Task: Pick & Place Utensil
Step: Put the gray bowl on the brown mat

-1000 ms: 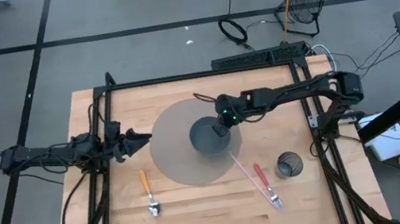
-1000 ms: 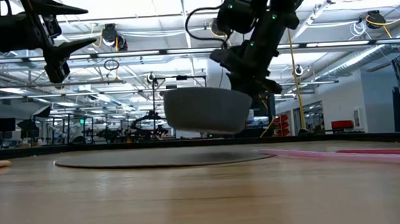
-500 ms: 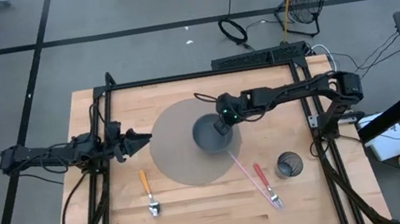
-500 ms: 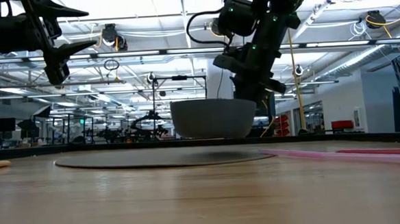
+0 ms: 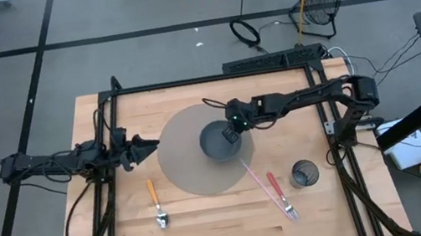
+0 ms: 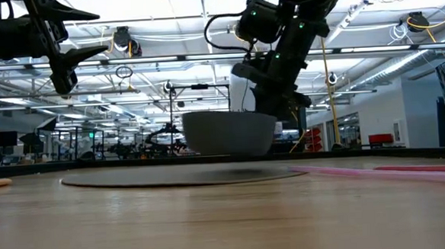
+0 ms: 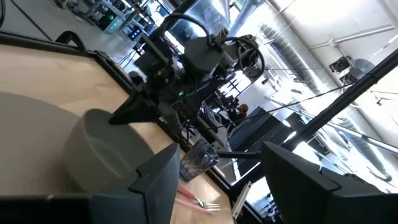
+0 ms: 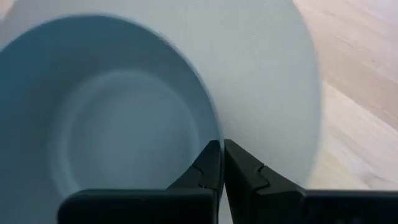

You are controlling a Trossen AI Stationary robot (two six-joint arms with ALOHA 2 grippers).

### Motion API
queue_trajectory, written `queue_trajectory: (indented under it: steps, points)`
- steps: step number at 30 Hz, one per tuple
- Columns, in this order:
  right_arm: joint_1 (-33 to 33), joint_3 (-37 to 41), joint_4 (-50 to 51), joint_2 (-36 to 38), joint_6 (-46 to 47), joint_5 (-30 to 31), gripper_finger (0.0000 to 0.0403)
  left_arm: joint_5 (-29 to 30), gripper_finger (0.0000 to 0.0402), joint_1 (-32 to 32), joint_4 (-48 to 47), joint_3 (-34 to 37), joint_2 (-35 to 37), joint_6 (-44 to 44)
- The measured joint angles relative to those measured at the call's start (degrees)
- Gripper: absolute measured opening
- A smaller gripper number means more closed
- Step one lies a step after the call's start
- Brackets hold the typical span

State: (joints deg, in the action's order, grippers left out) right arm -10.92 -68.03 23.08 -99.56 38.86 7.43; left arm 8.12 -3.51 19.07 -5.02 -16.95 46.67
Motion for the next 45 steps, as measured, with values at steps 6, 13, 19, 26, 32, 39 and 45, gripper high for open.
queue_trajectory:
  steps: [6,13,19,26,32,39,45]
  points:
    - [0.13,0.03,1.14,-0.81,0.96,0.24,0.0002,-0.13,0.0230,0.00,0.02,0.00,0.00,0.62]
    - [0.11,0.18,1.32,-0.91,0.80,-0.14,0.0010,-0.18,0.0230,0.00,-0.02,0.00,0.00,0.59]
    - [0.11,0.18,1.30,-0.95,0.35,-0.01,0.0023,-0.27,0.0230,0.00,-0.06,0.00,0.01,0.55]
    - [0.11,0.17,1.10,-0.93,-0.57,-0.08,0.0070,-0.50,0.0230,0.00,-1.47,0.00,0.00,2.02]
    - [0.09,0.18,1.14,1.06,-1.57,-0.01,0.0114,-1.03,0.0230,0.00,-4.20,0.00,-0.51,6.09]
    - [0.09,0.16,1.06,9.24,-7.04,0.25,0.0146,1.11,0.0230,0.00,-3.72,-1.67,-6.65,8.79]
    - [0.11,0.18,1.63,19.47,-14.44,1.93,0.0153,1.39,0.0230,1.53,-6.55,-12.55,-19.24,2.88]
